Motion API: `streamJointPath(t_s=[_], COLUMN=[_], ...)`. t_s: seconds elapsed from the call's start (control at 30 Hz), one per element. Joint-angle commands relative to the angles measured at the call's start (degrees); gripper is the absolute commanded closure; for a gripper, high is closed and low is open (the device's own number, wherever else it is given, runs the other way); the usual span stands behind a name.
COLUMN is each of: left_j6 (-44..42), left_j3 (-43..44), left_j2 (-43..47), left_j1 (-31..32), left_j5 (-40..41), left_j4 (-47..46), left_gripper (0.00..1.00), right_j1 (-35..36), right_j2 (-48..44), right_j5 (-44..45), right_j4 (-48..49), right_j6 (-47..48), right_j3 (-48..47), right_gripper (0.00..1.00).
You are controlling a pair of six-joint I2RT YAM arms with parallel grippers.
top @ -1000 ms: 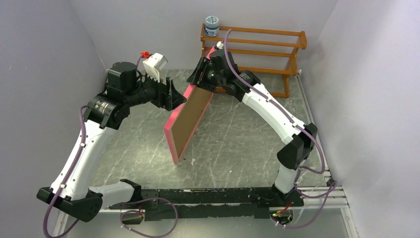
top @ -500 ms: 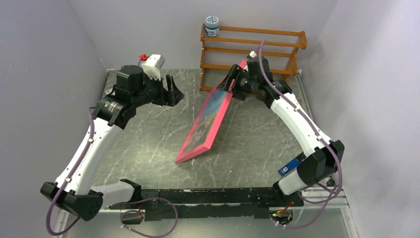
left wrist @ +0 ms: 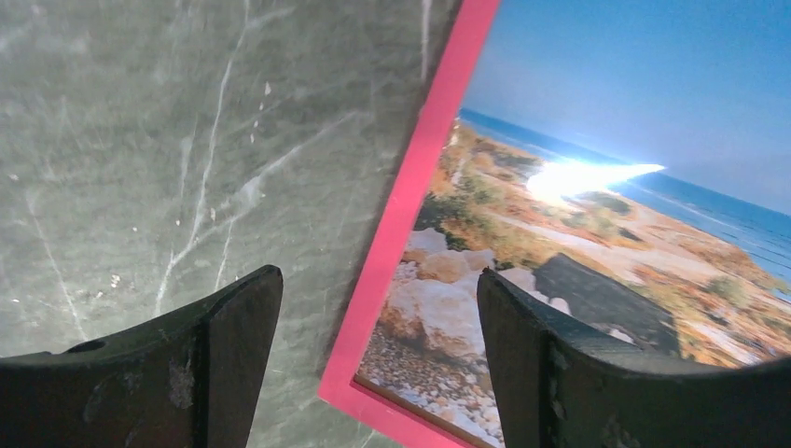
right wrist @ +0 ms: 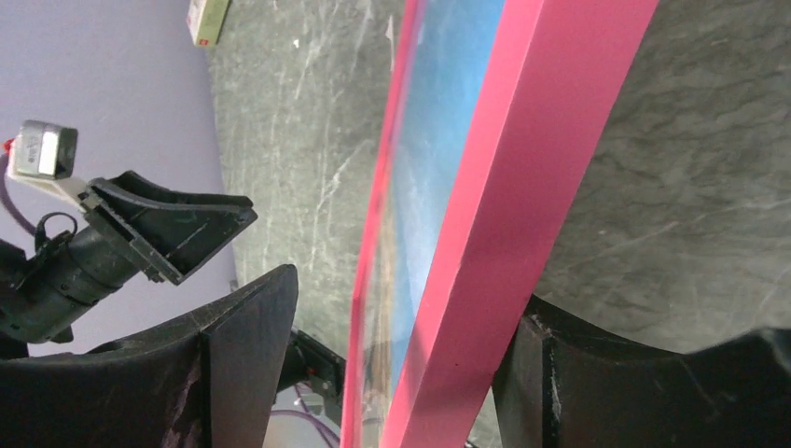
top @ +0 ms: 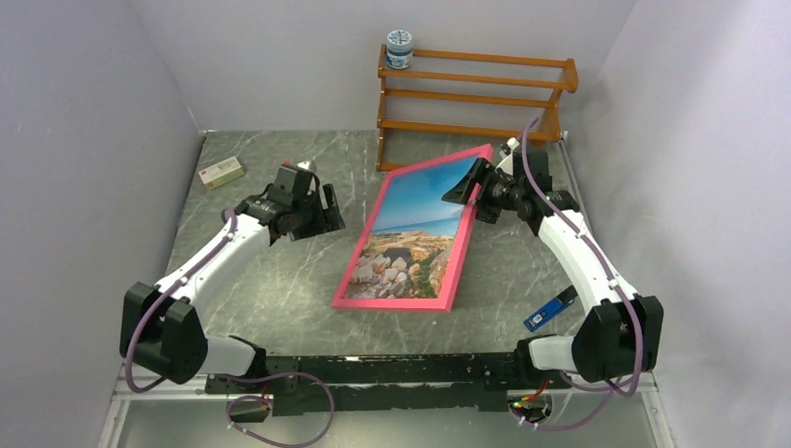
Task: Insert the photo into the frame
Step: Turn over the photo frame at the center of the board.
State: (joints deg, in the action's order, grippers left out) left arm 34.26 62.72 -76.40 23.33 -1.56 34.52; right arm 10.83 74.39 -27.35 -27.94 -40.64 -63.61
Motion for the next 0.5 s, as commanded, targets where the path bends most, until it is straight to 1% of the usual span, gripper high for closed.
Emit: streamJointPath(t_s=[0.0, 0.1, 0.17, 0.3, 0.4, 0.47], left_j6=[5.1, 6.2, 6.8, 7.7, 7.6, 7.5], left_j3=[-3.7, -6.8, -8.9, -12.5, -14.0, -14.8], left_j2=[-1.7, -4.4, -6.1, -8.4, -9.3, -10.2], left_j1=[-0.5, -2.0, -2.9, -4.5, -5.3, -5.8], left_j5=[1.5, 1.2, -0.4, -2.3, -2.1, -2.7], left_j4=[-6.4, -10.0, -13.6, -18.5, -20.7, -22.4], left_gripper=[0.18, 0.18, 0.17, 0.16, 0.16, 0.16], right_j1=[-1.8, -3.6, -4.9, -8.2, -10.5, -10.7], right_j2=[-0.7, -1.4, -1.1, 0.4, 2.1, 3.8], right_j5=[-8.7, -13.5, -17.1, -21.1, -21.9, -20.9], right_j4=[11.1, 21.4, 28.3, 39.8, 43.0, 41.7], right_j6=[2.7, -1.2, -3.5, -7.4, -8.5, -7.4], right_j3=[3.8, 10.1, 14.1, 20.1, 22.7, 22.9], right_gripper=[0.25, 0.22, 0.21, 0.21, 0.21, 0.21])
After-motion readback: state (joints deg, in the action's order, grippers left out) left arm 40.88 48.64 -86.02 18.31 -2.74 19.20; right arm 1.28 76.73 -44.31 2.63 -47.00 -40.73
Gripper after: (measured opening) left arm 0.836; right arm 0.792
